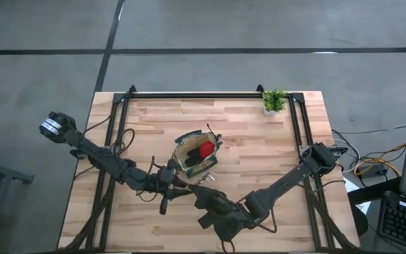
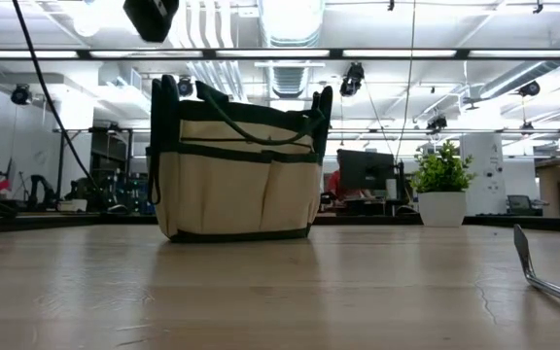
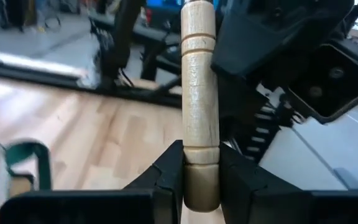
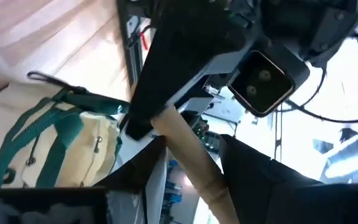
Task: Pick & Place Garden tools in Gardening bag
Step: Put the top brown hand rake into the brown gardening bag
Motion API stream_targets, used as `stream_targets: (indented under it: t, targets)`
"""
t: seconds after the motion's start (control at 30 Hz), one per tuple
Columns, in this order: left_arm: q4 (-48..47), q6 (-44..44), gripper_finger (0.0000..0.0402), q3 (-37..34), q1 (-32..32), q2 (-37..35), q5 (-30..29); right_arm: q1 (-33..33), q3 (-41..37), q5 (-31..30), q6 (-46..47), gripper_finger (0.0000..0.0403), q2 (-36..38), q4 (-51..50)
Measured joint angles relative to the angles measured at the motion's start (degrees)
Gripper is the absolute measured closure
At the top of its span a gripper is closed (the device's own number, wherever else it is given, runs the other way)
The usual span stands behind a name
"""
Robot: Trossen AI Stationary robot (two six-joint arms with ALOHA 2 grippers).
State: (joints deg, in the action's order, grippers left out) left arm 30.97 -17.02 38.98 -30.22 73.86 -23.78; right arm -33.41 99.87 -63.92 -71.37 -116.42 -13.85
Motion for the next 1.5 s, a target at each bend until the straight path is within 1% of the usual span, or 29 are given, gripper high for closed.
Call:
stream_targets:
  t: [0.07, 0.2, 0.3, 0.37, 0.43, 0.57, 0.67, 0.73, 0.83, 1.0, 1.1, 1.2, 1.3, 1.4, 1.5]
  targets:
    - [1.19, 2.54, 0.0330, 0.00, 0.00, -0.42, -1.84, -0.11, 0.07, -1.46, 1.93, 0.0264, 0.02, 1.06]
    - [1.73, 5.42, 0.0329, 0.00, 0.18, -1.60, -5.51, -0.46, 0.07, -5.81, 2.10, 0.0270, 0.02, 2.67]
    - [2.90, 9.11, 0.0329, 0.01, 0.11, -2.83, -8.31, -0.87, 0.07, -6.62, 3.98, 0.0276, 0.22, 4.39]
    - [4.45, 12.21, 0.0329, 0.09, 0.11, -3.66, -11.05, -1.25, 0.06, -6.62, 7.40, 0.0280, 0.22, 5.23]
    - [5.61, 15.39, 0.0329, 0.11, 0.15, -4.36, -11.93, -1.59, 0.00, -6.52, 12.45, 0.0284, 0.30, 6.32]
    - [5.79, 21.93, 0.0329, 0.11, -0.11, -5.02, -11.88, -1.59, 0.00, -4.61, 28.37, 0.0293, 1.45, 6.82]
    - [5.74, 24.13, 0.0329, 0.11, -0.26, -4.69, -11.88, -1.17, 0.00, 2.47, 41.07, 0.0298, 2.51, 6.84]
    - [5.63, 25.48, 0.0329, 0.11, -0.26, -4.48, -11.88, -0.52, 0.00, 6.46, 46.22, 0.0301, 2.90, 6.81]
    - [6.54, 27.35, 0.0329, 0.11, -0.72, -4.49, -11.92, 0.19, -0.02, 7.39, 50.12, 0.0306, 3.55, 6.27]
    - [8.66, 32.72, 0.0329, 0.09, -3.00, -5.87, -11.89, 0.40, -0.13, 5.44, 54.67, 0.0316, 3.94, 0.48]
    - [8.62, 33.40, 0.0329, 0.06, -3.69, -6.38, -11.88, 0.30, -0.30, 5.45, 59.00, 0.0323, 3.94, -2.88]
    - [8.59, 33.53, 0.0329, -0.68, -3.97, -6.38, -11.92, 0.44, -0.69, 4.21, 60.80, 0.0330, 3.94, -3.19]
    - [8.60, 33.58, 0.0329, -1.38, -3.98, -6.38, -12.31, 0.52, -1.63, 0.25, 61.10, 0.0334, 3.94, -3.23]
    - [8.89, 34.13, 0.0329, -1.69, -3.98, -6.53, -12.33, 0.48, -4.14, -6.30, 63.78, 0.0335, 5.17, -5.97]
    - [9.04, 34.15, 0.0329, -1.75, -3.98, -6.62, -12.36, 0.46, -8.11, -6.99, 71.06, 0.0335, 8.50, -8.91]
